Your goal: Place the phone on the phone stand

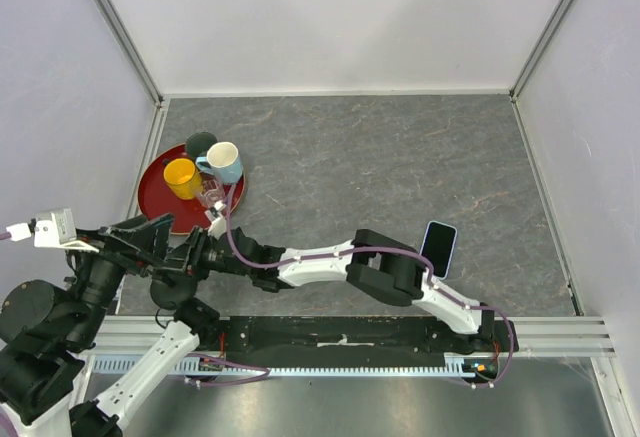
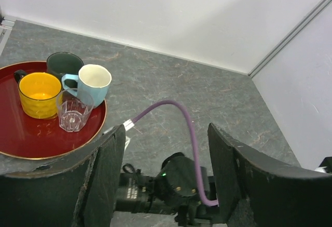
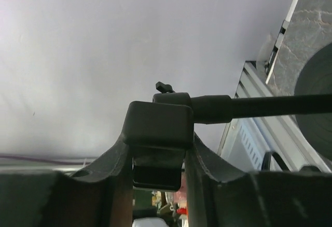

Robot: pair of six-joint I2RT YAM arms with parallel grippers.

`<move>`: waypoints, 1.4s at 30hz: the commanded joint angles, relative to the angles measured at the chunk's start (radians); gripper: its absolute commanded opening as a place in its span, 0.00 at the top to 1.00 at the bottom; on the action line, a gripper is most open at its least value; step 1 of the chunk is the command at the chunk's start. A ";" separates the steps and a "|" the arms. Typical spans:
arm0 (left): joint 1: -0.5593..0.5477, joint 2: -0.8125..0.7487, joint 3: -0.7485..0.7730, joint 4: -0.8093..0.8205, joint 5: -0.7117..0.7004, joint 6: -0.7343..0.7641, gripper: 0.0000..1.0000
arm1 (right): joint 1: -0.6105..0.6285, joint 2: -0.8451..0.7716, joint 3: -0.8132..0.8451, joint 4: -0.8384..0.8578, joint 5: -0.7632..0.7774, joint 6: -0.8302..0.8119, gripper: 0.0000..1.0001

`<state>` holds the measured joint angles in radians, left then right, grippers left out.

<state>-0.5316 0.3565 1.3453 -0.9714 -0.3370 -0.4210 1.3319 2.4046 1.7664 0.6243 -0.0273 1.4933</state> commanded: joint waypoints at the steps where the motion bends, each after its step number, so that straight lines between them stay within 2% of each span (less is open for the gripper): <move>1: 0.002 -0.021 -0.028 0.011 -0.025 0.016 0.29 | -0.043 -0.149 -0.149 0.107 -0.048 -0.005 1.00; 10: 0.002 0.005 -0.118 0.095 0.018 0.027 0.30 | -0.212 -0.565 -0.690 0.229 -0.088 -0.016 1.00; 13: 0.002 0.016 -0.168 0.137 0.082 0.037 0.28 | -0.290 -0.686 -0.839 0.233 -0.094 -0.019 1.00; 14: 0.002 0.019 -0.185 0.169 0.151 0.047 0.28 | -0.312 -0.717 -0.869 0.224 -0.088 -0.030 1.00; 16: 0.002 0.036 -0.230 0.197 0.219 0.056 0.28 | -0.364 -0.807 -0.925 0.148 -0.069 -0.102 1.00; 18: 0.002 0.085 -0.253 0.235 0.320 0.060 0.28 | -0.407 -0.864 -0.956 0.054 -0.013 -0.143 1.00; 23: 0.002 0.271 -0.279 0.289 0.525 0.064 0.32 | -0.479 -0.972 -1.061 0.028 0.021 -0.136 1.00; 25: 0.002 0.367 -0.268 0.331 0.567 0.059 0.36 | -0.503 -1.004 -1.114 0.047 0.076 -0.093 1.00; 30: 0.002 0.554 -0.236 0.438 0.700 0.036 0.38 | -0.514 -1.039 -1.220 0.155 0.158 0.004 1.00; 33: 0.002 0.643 -0.157 0.435 0.728 0.050 0.44 | -0.514 -1.038 -1.266 0.202 0.193 0.054 0.96; 36: 0.002 0.682 -0.121 0.438 0.728 0.074 0.44 | -0.514 -1.029 -1.268 0.201 0.199 0.085 0.91; 39: 0.002 0.711 -0.118 0.457 0.751 0.120 0.42 | -0.499 -1.036 -1.279 0.205 0.228 0.087 0.80; 40: 0.002 0.717 -0.129 0.465 0.759 0.134 0.41 | -0.499 -1.044 -1.286 0.203 0.233 0.079 0.70; 42: 0.002 0.714 -0.164 0.491 0.780 0.183 0.37 | -0.499 -1.062 -1.294 0.184 0.230 0.062 0.60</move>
<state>-0.5316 1.0687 1.1881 -0.5568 0.3656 -0.3580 0.8288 1.3869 0.4938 0.7643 0.1471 1.5440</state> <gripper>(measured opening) 0.595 0.449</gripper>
